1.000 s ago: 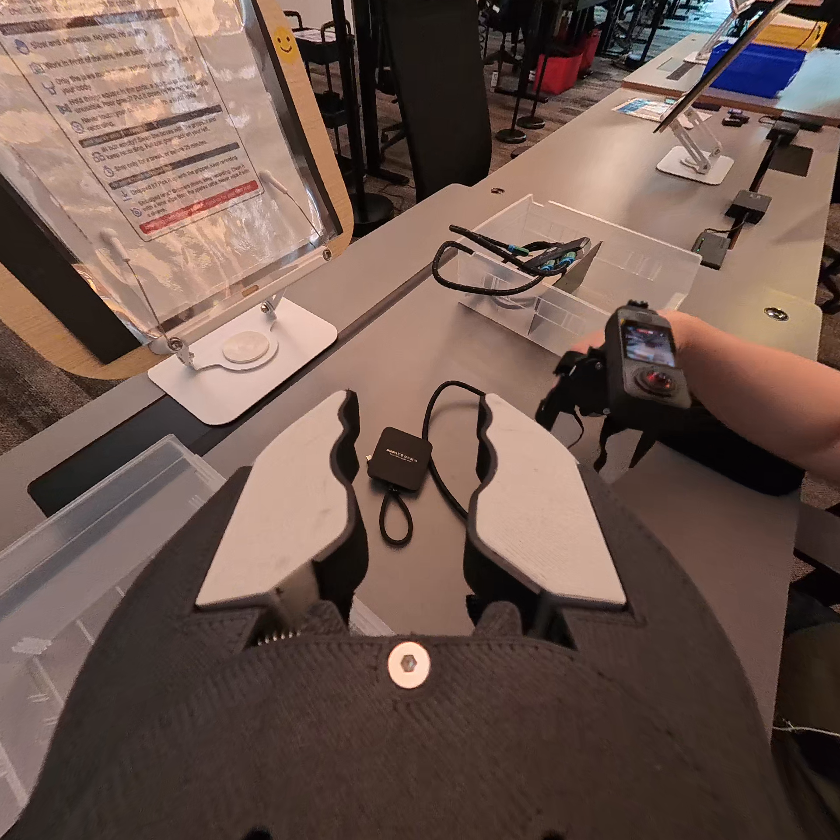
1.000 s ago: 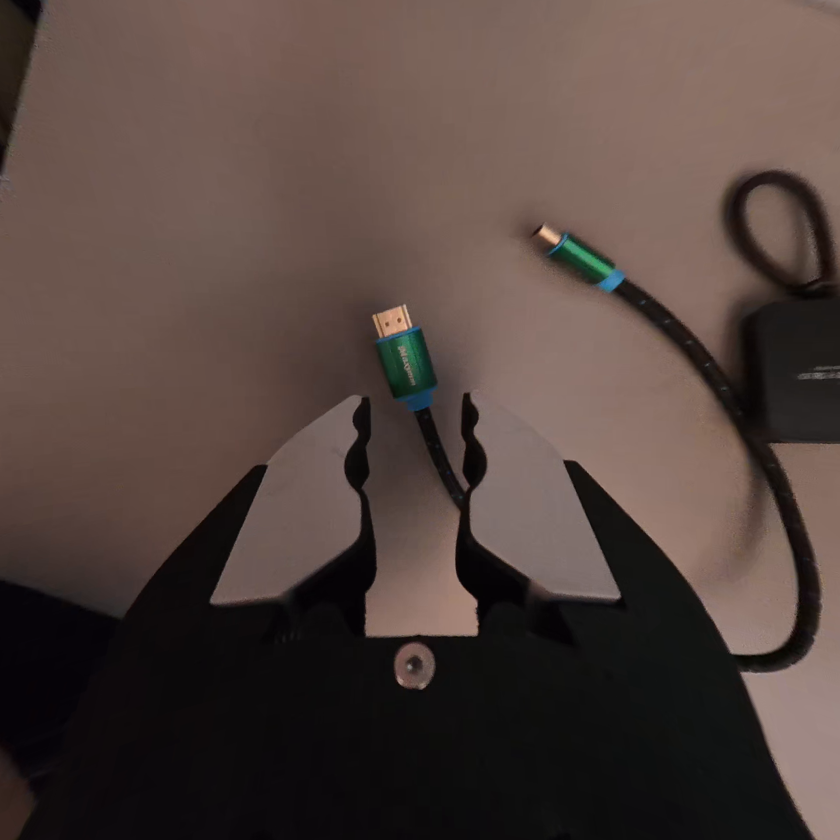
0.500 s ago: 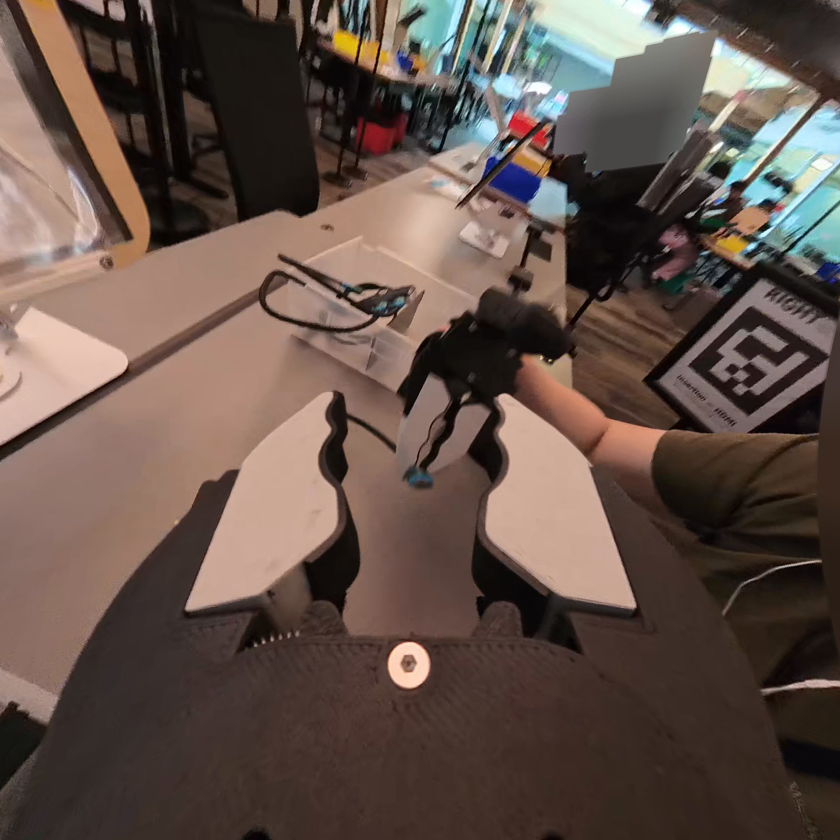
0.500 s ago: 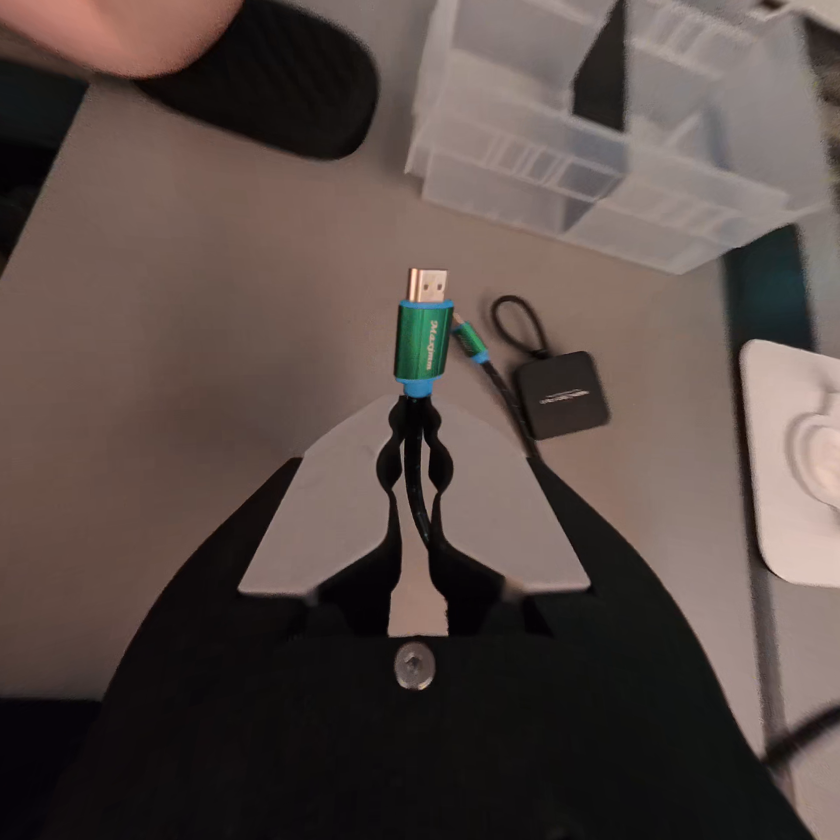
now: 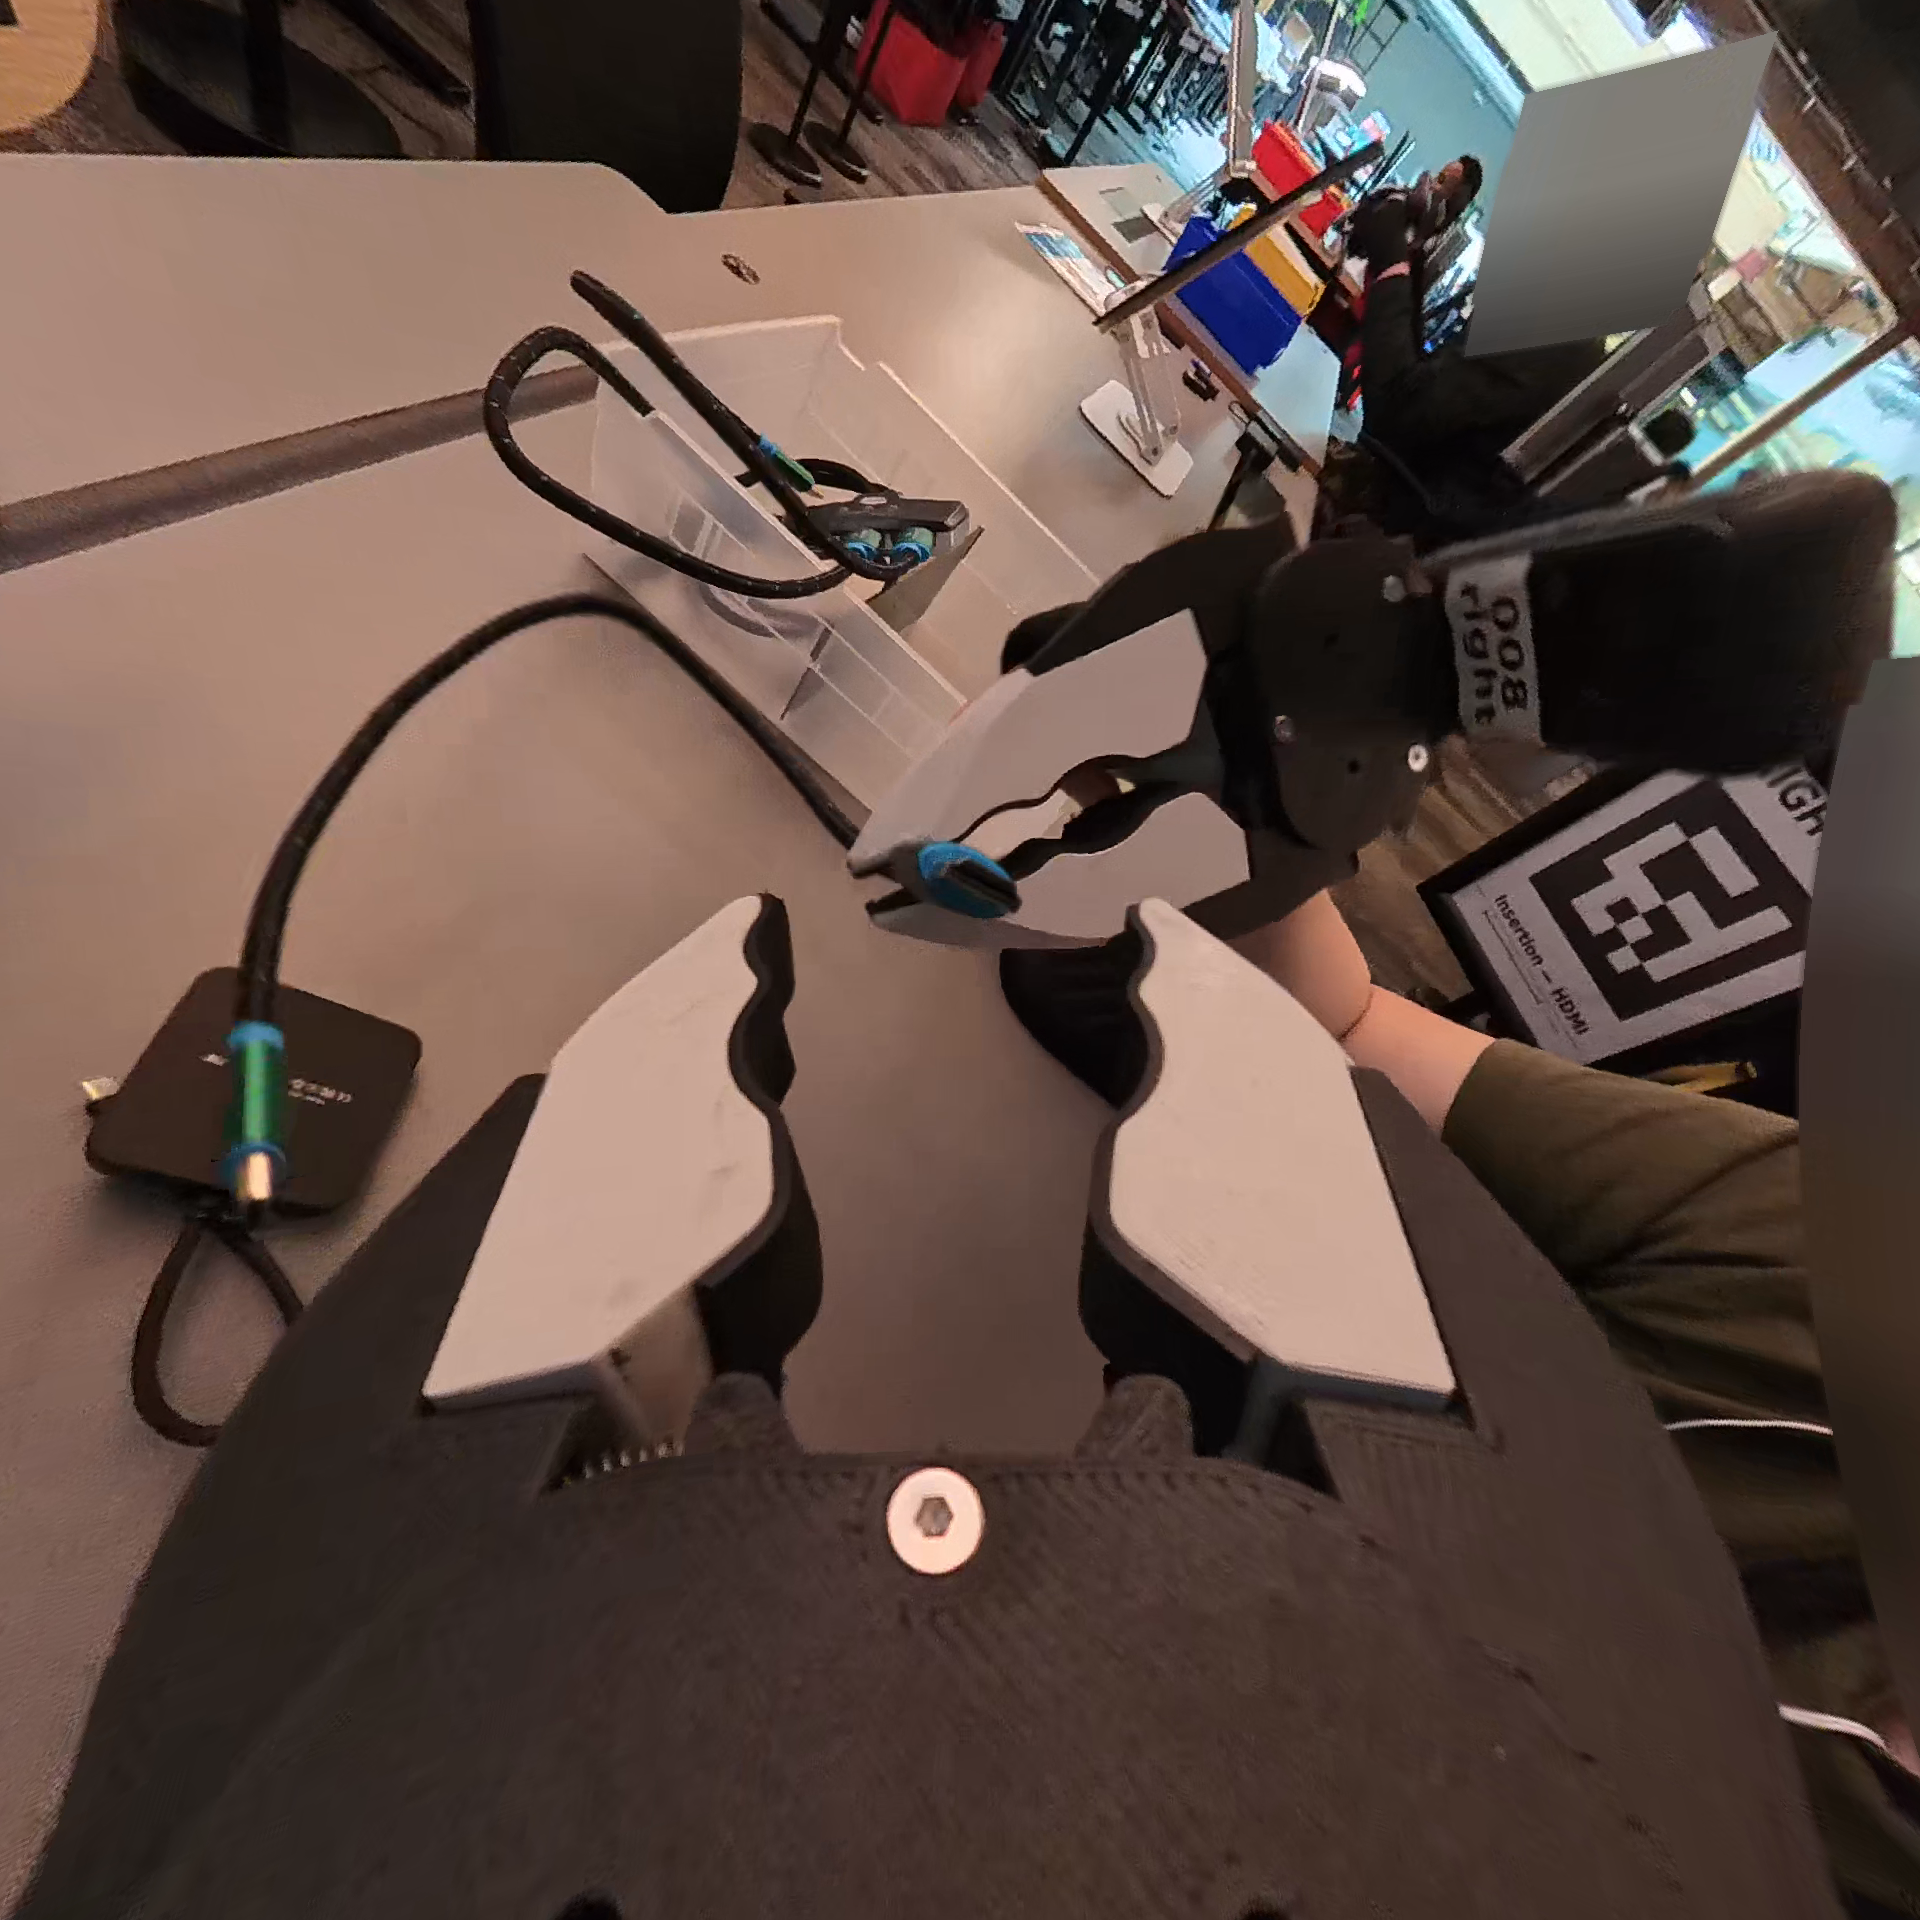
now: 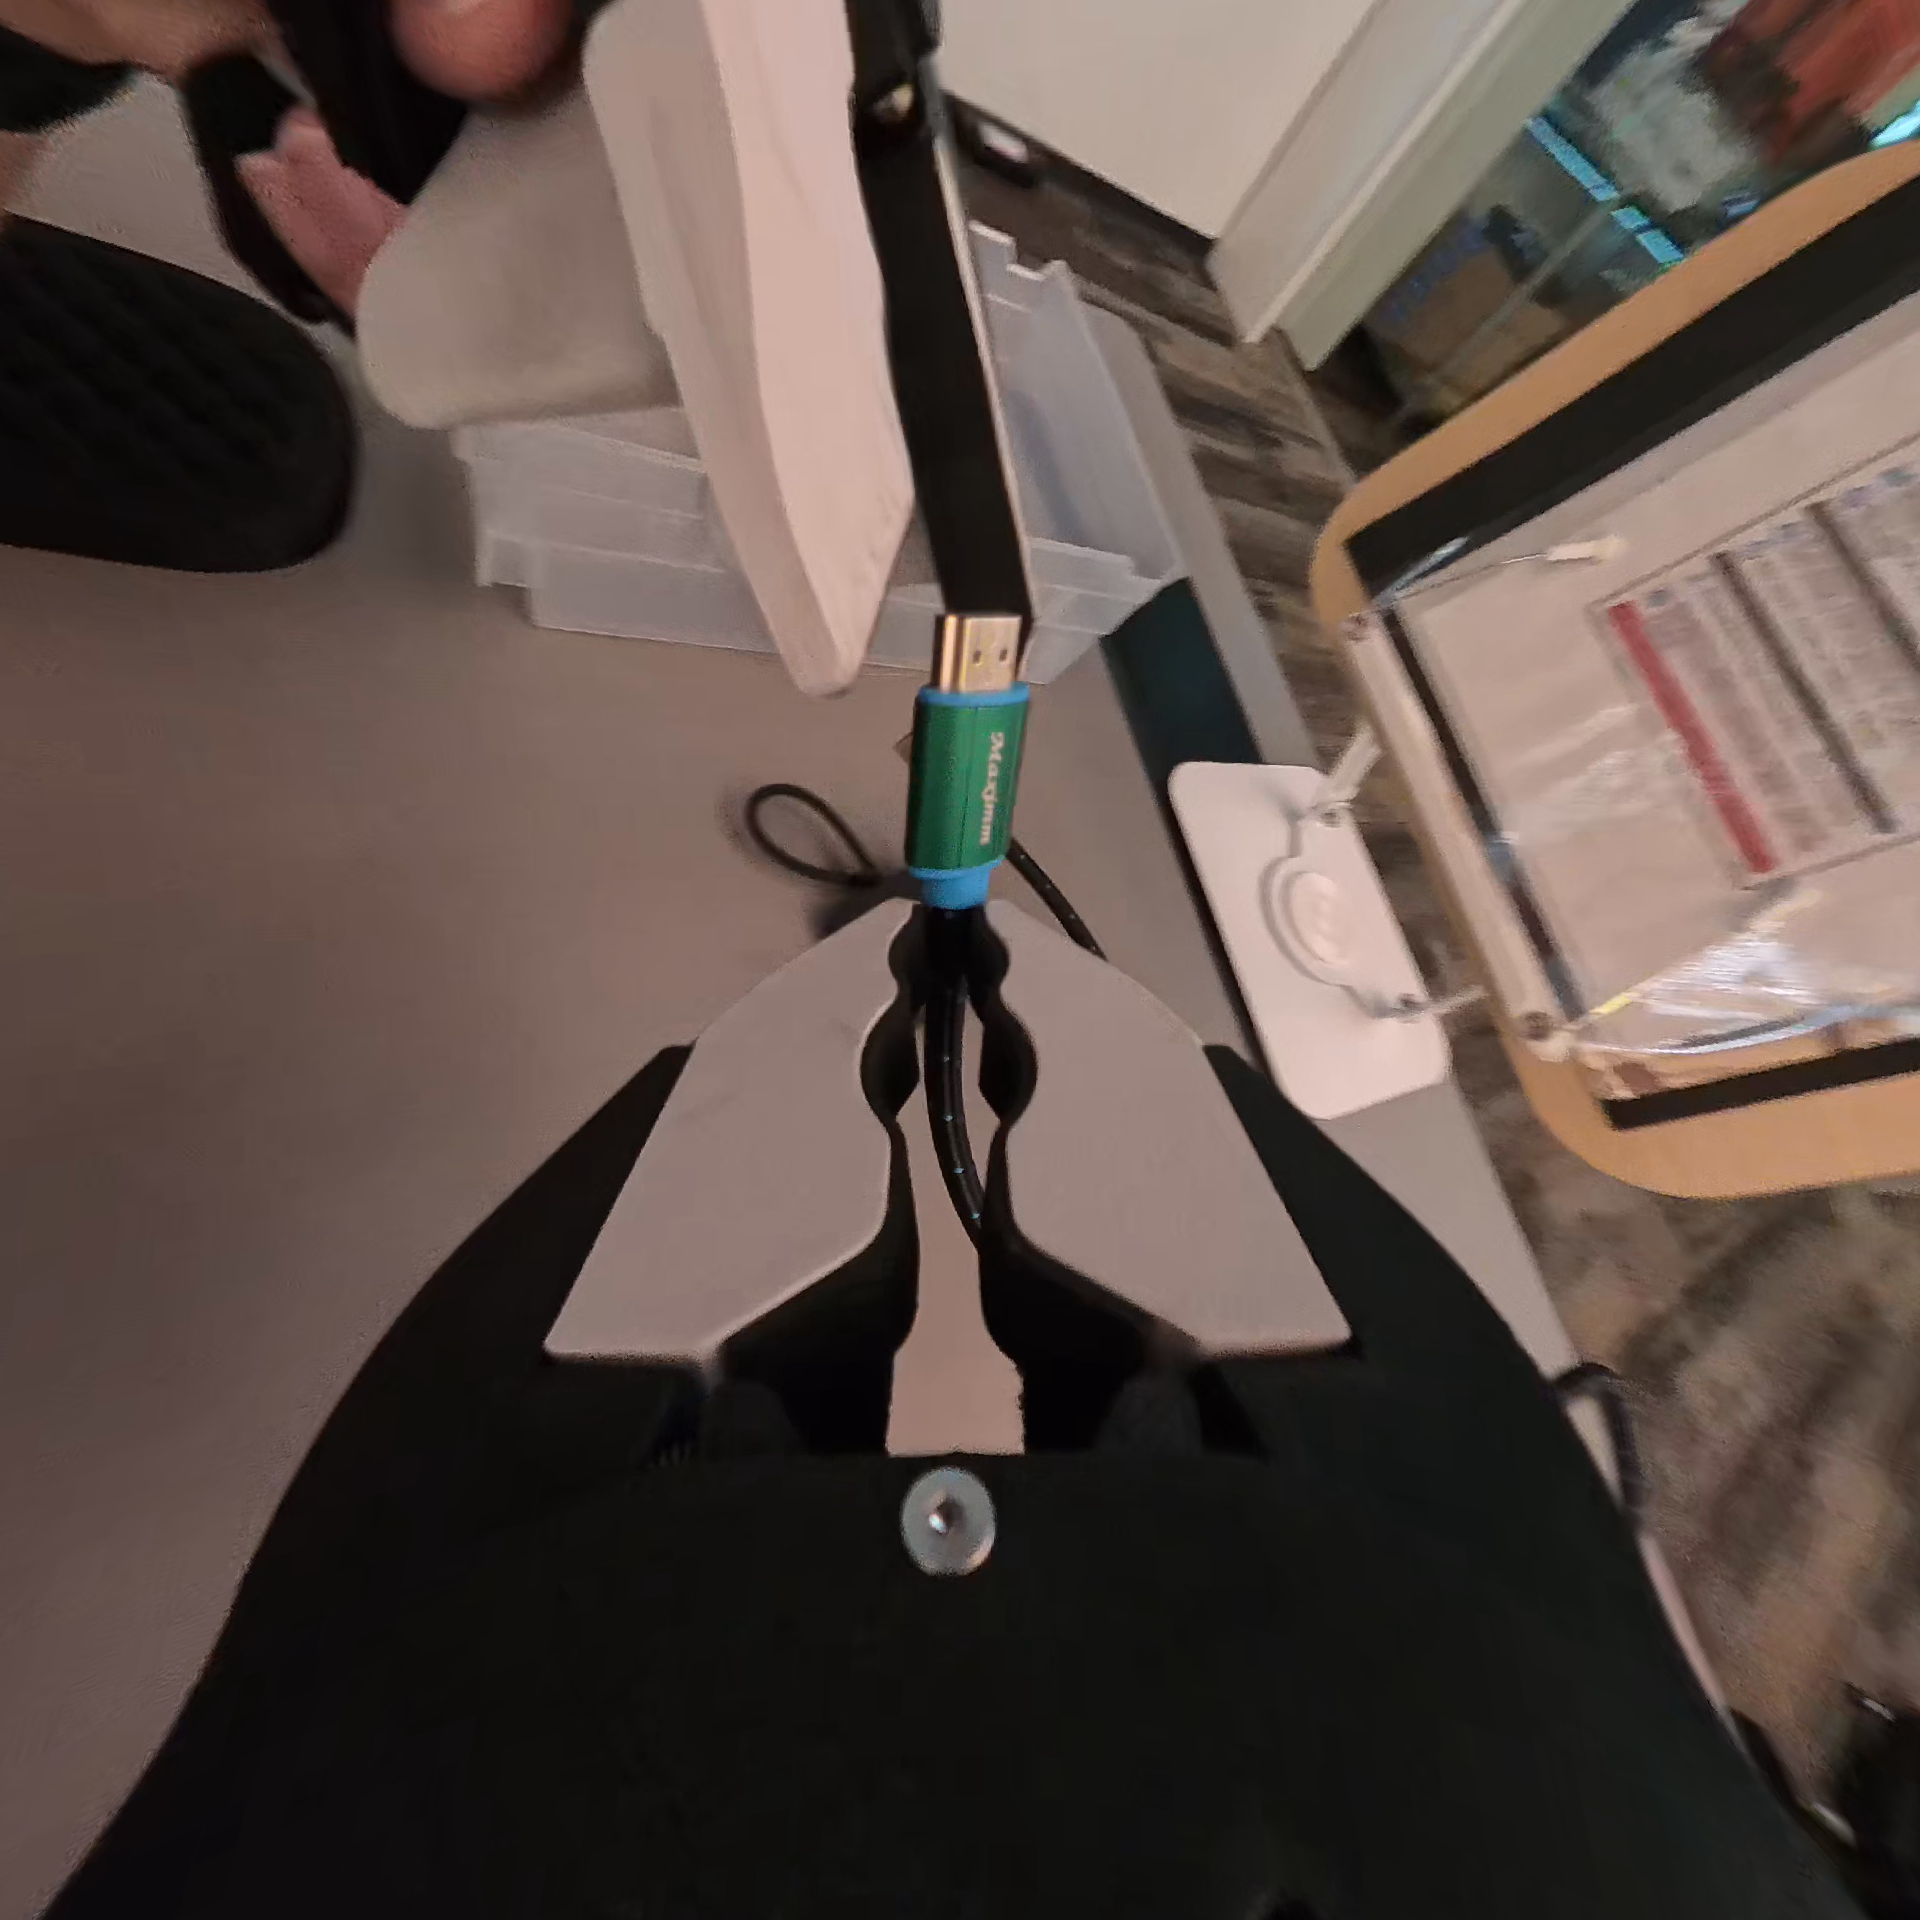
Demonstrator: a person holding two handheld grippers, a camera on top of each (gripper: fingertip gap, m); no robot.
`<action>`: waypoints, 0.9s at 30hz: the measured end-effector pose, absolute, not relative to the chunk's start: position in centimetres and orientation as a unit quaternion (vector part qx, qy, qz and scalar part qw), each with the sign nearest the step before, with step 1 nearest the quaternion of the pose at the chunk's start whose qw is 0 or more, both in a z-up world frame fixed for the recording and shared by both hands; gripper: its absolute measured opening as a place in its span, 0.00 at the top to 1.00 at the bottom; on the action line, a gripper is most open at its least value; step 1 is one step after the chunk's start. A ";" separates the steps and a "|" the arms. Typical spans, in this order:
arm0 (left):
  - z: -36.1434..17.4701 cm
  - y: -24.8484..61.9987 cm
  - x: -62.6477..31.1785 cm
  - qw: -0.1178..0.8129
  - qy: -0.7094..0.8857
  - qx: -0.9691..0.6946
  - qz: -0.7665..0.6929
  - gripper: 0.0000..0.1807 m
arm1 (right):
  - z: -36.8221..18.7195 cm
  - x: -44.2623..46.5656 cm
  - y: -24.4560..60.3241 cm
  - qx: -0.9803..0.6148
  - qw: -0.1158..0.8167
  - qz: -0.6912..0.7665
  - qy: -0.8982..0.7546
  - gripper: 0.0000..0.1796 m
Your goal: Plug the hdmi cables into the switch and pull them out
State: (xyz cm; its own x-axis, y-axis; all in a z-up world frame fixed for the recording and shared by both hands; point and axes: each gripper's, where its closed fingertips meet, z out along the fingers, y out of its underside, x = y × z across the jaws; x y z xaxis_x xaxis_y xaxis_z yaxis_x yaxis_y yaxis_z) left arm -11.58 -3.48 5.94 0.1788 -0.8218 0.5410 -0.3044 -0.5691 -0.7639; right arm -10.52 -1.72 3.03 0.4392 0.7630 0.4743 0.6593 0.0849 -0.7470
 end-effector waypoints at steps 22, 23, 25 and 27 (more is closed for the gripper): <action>7.9 -1.3 -11.6 0.272 0.319 -0.664 -0.619 0.91 | 7.4 -10.8 0.4 -0.513 0.628 -0.359 -0.463 0.96; 7.8 -1.2 -11.6 0.274 0.323 -0.663 -0.617 0.91 | 7.3 -10.8 0.4 -0.510 0.630 -0.356 -0.464 0.96; 7.7 -1.0 -11.7 0.281 0.333 -0.658 -0.615 0.92 | 7.2 -11.0 0.5 -0.513 0.639 -0.337 -0.464 0.96; 7.8 -0.8 -11.8 0.287 0.337 -0.651 -0.617 0.92 | 7.2 -11.1 0.6 -0.519 0.653 -0.306 -0.459 0.96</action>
State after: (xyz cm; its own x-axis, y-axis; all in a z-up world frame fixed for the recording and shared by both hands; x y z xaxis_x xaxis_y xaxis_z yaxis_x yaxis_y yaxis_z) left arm -11.75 -0.79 7.77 0.0112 -0.7922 0.6102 -0.0839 -0.6088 -0.7889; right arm -11.08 0.57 7.23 0.3907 0.0771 0.9173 0.8764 0.2736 -0.3963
